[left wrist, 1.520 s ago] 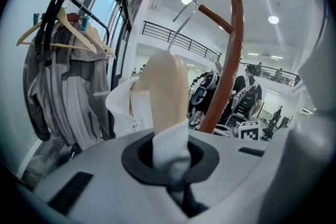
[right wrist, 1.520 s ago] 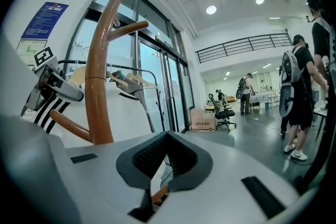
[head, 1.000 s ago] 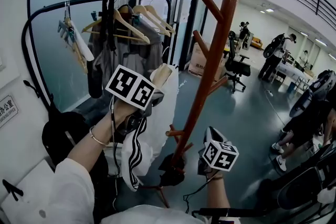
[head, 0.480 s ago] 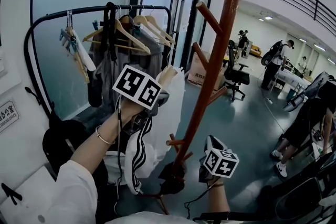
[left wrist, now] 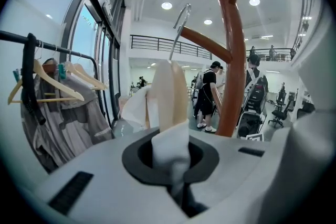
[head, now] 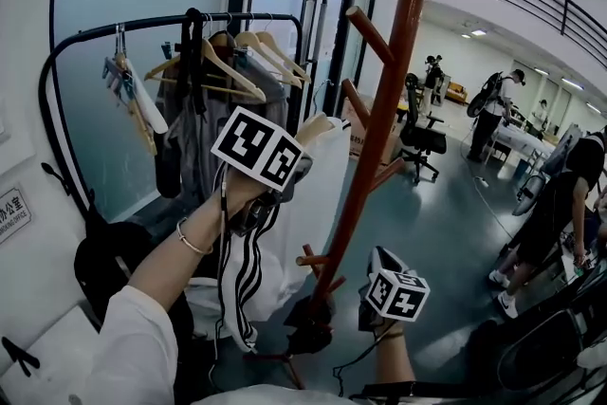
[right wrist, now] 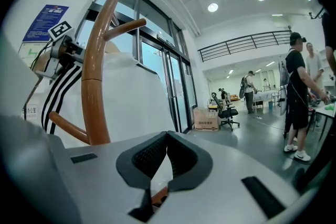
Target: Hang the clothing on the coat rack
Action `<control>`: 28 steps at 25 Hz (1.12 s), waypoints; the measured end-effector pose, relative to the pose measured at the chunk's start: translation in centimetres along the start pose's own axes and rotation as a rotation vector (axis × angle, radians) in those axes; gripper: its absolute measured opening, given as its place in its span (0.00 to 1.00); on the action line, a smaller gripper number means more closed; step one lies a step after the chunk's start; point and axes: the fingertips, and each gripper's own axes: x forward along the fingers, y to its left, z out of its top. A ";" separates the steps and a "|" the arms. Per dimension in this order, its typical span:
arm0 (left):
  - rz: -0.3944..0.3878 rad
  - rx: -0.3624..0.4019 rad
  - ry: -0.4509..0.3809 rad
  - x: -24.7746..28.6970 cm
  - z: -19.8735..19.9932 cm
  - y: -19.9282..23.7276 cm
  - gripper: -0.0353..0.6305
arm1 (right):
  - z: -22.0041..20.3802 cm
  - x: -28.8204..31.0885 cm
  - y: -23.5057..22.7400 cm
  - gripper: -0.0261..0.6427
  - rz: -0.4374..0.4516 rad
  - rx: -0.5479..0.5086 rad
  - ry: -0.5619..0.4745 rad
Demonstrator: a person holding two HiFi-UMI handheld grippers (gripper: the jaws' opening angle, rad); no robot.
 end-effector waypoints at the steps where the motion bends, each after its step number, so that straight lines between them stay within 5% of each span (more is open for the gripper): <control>1: 0.003 0.006 -0.006 0.0 0.2 -0.1 0.07 | 0.1 -0.1 -0.1 0.07 -0.001 0.000 -0.002; 11: -0.056 -0.084 -0.013 0.3 1.1 -0.1 0.07 | -0.3 -0.7 -0.5 0.07 -0.003 0.000 0.005; 28: -0.048 -0.008 -0.017 1.0 2.7 -2.1 0.07 | -0.5 -1.3 -2.2 0.07 -0.015 0.000 0.015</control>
